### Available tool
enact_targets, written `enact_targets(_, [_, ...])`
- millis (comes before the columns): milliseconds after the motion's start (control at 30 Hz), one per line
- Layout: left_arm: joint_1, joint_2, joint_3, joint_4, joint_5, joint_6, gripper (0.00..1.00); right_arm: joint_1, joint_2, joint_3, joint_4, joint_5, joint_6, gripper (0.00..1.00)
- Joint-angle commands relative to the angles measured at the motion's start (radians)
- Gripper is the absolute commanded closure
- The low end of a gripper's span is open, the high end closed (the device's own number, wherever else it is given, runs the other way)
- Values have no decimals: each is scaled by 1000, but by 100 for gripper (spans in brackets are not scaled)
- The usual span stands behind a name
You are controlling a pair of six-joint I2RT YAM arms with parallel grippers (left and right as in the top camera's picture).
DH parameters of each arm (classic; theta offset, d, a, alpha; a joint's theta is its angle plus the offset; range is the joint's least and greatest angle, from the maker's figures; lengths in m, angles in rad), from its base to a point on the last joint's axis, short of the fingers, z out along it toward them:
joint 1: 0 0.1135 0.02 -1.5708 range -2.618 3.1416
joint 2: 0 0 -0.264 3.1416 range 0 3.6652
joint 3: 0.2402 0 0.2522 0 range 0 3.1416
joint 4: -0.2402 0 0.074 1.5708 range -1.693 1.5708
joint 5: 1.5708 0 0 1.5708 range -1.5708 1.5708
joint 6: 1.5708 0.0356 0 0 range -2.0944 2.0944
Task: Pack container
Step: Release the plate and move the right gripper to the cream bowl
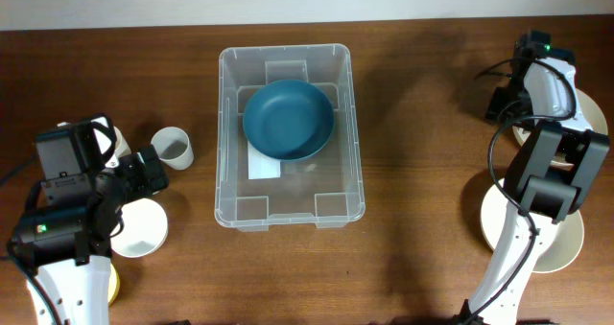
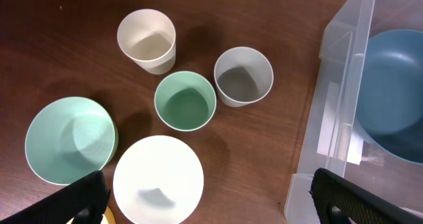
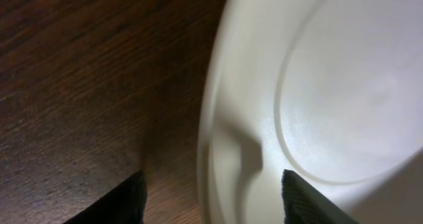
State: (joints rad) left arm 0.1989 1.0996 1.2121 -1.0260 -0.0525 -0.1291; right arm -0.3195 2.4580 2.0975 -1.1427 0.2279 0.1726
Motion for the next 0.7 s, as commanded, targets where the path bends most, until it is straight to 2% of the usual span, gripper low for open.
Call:
enact_targets(0, [5, -6, 19, 0, 12, -13, 1, -3, 8, 0, 3, 21, 0, 44])
enact_targets(100, [5, -6, 19, 0, 12, -13, 0, -6, 9, 0, 6, 21, 0, 48])
enact_targets(133, [5, -6, 19, 0, 12, -13, 1, -12, 9, 0, 6, 21, 0, 54])
enact_targets(433, [5, -6, 19, -1, 13, -13, 1, -60, 9, 0, 6, 20, 0, 65])
enact_targets(600, [5, -6, 19, 0, 35, -13, 1, -69, 9, 0, 6, 20, 0, 81])
enact_targets(667, [5, -6, 19, 0, 35, -13, 0, -69, 9, 0, 7, 20, 0, 84])
